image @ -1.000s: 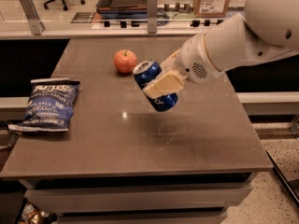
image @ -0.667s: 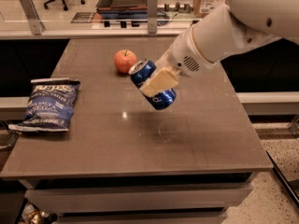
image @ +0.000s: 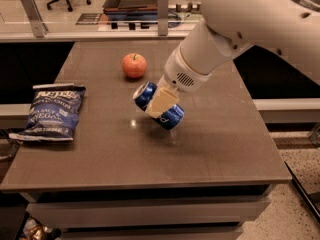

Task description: Knock pepsi can over

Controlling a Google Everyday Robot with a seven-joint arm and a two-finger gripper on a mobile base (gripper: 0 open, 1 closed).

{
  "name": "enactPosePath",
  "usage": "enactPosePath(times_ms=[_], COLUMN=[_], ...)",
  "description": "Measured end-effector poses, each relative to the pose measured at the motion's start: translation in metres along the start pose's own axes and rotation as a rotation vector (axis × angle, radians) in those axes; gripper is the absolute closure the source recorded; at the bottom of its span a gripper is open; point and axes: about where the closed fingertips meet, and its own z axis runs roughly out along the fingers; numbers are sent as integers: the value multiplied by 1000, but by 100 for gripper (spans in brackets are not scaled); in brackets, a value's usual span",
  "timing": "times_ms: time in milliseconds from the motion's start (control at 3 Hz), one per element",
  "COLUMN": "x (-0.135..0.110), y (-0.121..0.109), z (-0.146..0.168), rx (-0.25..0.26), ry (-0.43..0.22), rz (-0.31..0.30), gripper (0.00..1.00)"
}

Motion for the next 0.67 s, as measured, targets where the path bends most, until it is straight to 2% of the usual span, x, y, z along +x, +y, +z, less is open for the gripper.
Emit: enactPosePath(times_ms=[333, 667], x=[8, 8], y=[1, 2], z=[16, 36], rx=[2, -21], ry=[110, 151], rz=[-23, -49], gripper=[100, 100])
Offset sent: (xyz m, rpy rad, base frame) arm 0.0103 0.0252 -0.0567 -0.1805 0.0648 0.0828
